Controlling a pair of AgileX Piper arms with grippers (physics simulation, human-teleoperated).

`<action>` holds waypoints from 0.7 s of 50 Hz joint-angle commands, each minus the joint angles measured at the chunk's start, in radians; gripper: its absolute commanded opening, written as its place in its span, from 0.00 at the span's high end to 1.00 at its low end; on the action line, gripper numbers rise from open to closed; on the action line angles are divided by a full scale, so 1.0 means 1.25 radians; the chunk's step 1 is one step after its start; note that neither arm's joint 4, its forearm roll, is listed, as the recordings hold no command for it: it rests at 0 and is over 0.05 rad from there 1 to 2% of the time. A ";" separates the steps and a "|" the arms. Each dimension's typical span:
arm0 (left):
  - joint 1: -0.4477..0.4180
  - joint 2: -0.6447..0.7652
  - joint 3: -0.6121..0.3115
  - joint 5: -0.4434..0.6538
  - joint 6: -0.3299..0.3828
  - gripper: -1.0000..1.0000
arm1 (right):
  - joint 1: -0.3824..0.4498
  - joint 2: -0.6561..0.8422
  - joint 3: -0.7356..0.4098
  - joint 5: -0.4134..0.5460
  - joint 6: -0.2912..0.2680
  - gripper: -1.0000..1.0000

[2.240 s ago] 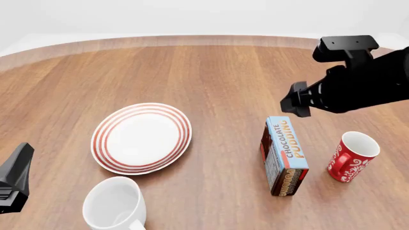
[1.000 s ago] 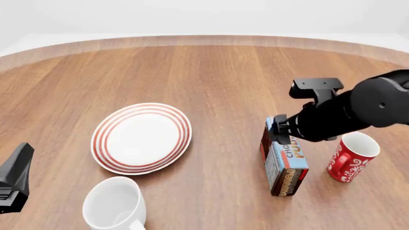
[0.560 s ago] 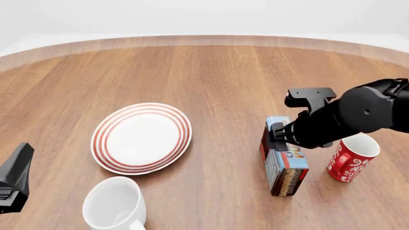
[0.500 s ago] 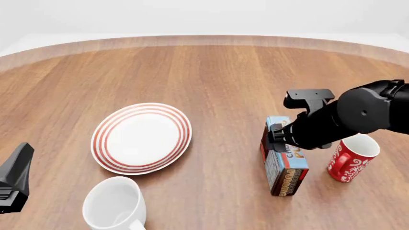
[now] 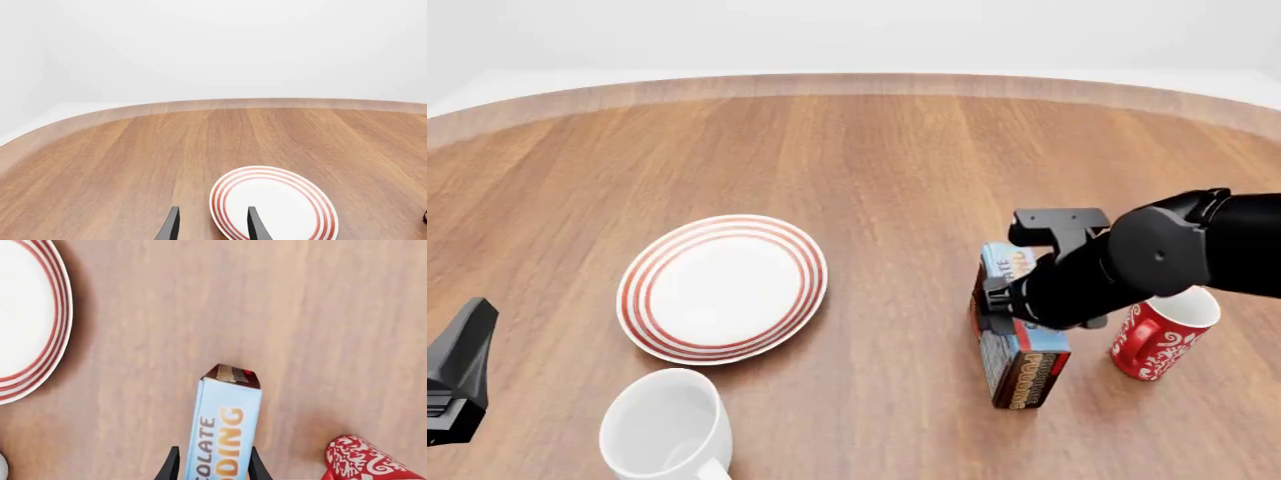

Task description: Pick up the white mug and put it on the plate, and put the chocolate pudding to the right of the plate.

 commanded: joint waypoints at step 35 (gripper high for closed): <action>0.000 0.000 0.000 0.000 0.000 0.00 | -0.021 -0.053 -0.058 0.050 -0.048 1.00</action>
